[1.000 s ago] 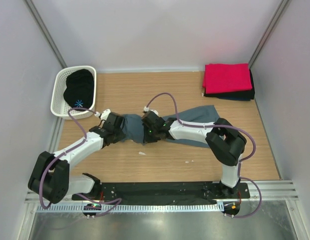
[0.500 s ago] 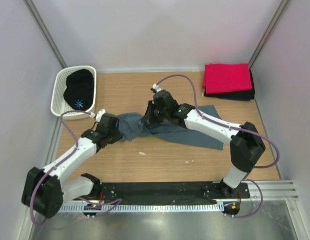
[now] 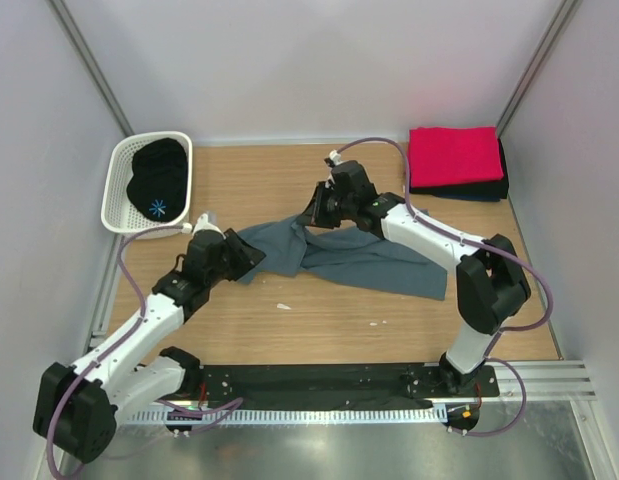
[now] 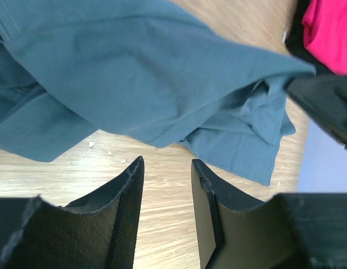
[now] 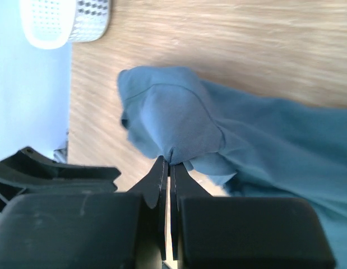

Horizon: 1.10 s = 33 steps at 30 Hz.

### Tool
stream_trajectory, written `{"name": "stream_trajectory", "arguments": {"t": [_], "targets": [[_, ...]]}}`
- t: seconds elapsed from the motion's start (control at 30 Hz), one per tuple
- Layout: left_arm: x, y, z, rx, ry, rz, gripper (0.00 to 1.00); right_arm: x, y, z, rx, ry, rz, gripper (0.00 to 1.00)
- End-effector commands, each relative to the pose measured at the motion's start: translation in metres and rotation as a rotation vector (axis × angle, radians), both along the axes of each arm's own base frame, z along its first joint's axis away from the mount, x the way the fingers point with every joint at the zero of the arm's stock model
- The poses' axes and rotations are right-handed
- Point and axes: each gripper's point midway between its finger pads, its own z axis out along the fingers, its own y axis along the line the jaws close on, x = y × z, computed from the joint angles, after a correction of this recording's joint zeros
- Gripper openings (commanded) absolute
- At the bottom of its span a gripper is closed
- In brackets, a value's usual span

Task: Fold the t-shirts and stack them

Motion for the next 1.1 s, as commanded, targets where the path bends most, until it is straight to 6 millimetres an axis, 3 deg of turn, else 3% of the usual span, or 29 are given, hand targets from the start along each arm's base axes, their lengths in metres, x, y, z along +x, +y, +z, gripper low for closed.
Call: {"name": "stream_trajectory", "arguments": {"t": [0.0,0.23,0.33,0.6,0.87,1.07], "targets": [[0.005,-0.022,-0.002,-0.089,-0.034,-0.030,0.41,0.025,-0.004,0.005,0.003,-0.063,0.003,0.01],[0.004,-0.056,-0.033,-0.102,-0.008,-0.028,0.43,0.046,-0.017,-0.037,-0.086,-0.024,-0.019,0.01],[0.004,-0.068,-0.045,-0.075,0.006,-0.031,0.52,0.054,-0.025,-0.049,-0.110,-0.010,-0.037,0.01],[0.010,-0.079,-0.085,-0.032,0.082,0.008,0.54,0.056,-0.039,-0.069,-0.180,-0.001,-0.059,0.01],[0.019,-0.082,-0.088,-0.041,0.043,0.024,0.54,0.050,-0.053,-0.104,-0.239,0.061,-0.078,0.01],[0.021,-0.084,-0.101,-0.043,0.050,0.029,0.49,0.047,-0.054,-0.113,-0.241,0.085,-0.076,0.01]]}}
